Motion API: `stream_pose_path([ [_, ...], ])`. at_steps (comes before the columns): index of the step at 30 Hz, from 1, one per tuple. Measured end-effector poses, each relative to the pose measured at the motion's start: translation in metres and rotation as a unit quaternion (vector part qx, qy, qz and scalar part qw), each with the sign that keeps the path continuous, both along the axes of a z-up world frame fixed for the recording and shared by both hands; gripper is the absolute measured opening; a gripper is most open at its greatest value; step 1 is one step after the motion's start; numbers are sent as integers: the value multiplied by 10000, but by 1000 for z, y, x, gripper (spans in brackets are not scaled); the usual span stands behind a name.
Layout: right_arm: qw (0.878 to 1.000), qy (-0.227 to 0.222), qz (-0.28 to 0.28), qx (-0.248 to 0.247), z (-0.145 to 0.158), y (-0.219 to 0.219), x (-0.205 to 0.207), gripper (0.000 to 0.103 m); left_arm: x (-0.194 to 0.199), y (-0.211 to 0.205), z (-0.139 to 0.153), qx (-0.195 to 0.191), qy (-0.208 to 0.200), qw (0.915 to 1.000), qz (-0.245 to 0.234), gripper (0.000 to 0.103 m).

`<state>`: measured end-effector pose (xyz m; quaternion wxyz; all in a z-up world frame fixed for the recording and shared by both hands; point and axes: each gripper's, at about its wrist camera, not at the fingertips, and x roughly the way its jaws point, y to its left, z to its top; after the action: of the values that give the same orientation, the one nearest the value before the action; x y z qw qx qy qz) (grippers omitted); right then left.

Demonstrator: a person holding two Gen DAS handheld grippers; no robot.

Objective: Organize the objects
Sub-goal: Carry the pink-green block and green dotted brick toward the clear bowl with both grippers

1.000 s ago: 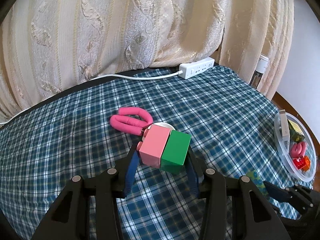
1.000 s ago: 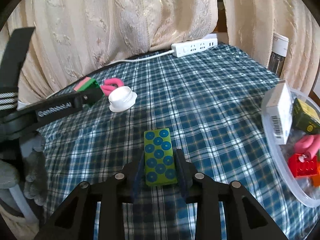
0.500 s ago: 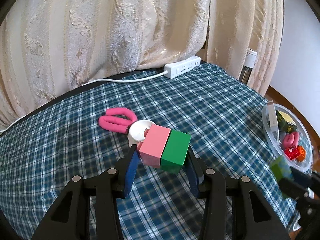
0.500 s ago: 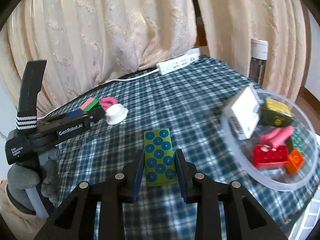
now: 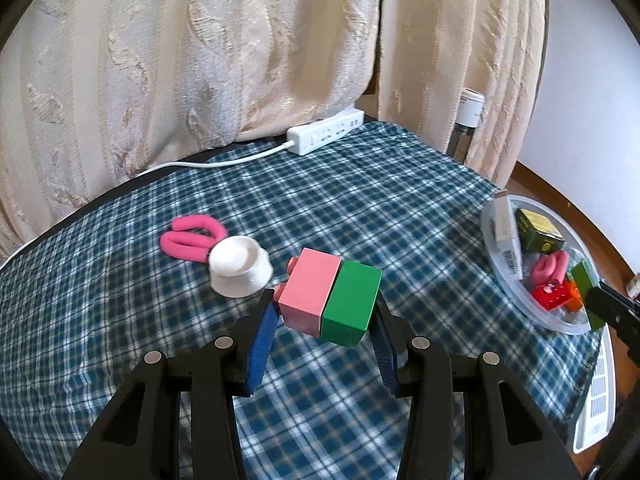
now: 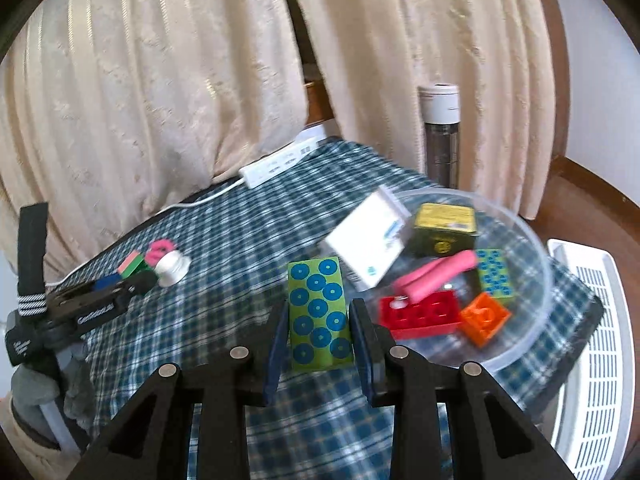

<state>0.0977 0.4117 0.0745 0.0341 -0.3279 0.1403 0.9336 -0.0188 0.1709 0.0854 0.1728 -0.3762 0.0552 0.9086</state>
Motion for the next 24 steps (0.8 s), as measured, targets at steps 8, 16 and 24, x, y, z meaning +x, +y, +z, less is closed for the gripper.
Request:
stream_pose_path([
  [8, 9990, 78, -418, -114, -1, 38, 8, 32, 8, 29, 4, -43, -14, 9997, -254, 46],
  [16, 9966, 10, -768, -295, -13, 74, 9, 32, 14, 59, 3, -52, -134, 9985, -531, 46],
  [24, 9947, -13, -986, -290, -20, 101, 6, 32, 23, 93, 6, -32, -158, 9962, -851, 46],
])
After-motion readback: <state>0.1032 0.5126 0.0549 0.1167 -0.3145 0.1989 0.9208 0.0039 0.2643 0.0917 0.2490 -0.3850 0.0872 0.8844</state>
